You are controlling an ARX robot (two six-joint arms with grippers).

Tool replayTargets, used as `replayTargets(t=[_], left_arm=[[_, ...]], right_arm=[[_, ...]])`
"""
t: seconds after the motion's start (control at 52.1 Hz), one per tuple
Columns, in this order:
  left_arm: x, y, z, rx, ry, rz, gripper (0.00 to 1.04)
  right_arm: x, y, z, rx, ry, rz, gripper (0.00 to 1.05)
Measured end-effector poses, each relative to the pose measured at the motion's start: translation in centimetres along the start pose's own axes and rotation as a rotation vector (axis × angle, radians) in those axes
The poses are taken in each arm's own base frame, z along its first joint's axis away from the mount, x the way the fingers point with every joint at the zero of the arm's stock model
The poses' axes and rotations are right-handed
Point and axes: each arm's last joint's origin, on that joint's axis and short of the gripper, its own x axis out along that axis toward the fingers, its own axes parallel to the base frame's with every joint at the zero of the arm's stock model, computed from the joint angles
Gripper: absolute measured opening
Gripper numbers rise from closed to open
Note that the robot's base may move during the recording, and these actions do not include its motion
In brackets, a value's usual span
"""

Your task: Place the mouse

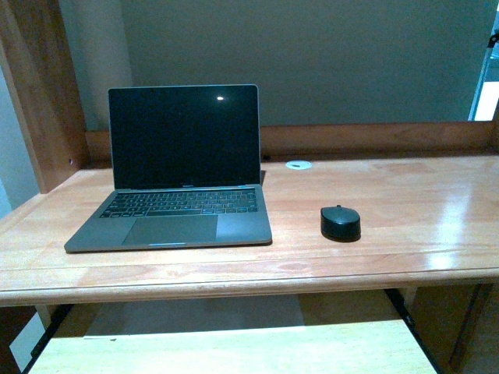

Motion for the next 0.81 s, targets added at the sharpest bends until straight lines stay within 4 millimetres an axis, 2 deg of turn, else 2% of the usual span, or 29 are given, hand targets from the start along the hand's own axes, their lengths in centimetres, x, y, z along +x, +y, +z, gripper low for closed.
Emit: replayTargets(t=[0.269, 0.327, 0.538, 0.711, 0.807], left_arm=[[0.0, 0.0, 0.0, 0.0, 0.0, 0.001, 0.98], [0.0, 0.0, 0.0, 0.0, 0.0, 0.0, 0.98], [0.0, 0.0, 0.0, 0.0, 0.0, 0.0, 0.98], [0.0, 0.0, 0.0, 0.0, 0.0, 0.0, 0.98], [0.0, 0.0, 0.0, 0.0, 0.0, 0.0, 0.98]], right_arm=[[-1.1, 0.0, -0.7, 0.0, 0.058, 0.001, 0.02], [-1.3, 0.0, -0.1, 0.0, -0.007, 0.003, 0.02], [-1.3, 0.0, -0.4, -0.001, 0.016, 0.0, 0.02], [-1.3, 0.0, -0.4, -0.003, 0.015, 0.0, 0.41], [-1.3, 0.0, -0.4, -0.003, 0.015, 0.0, 0.71]])
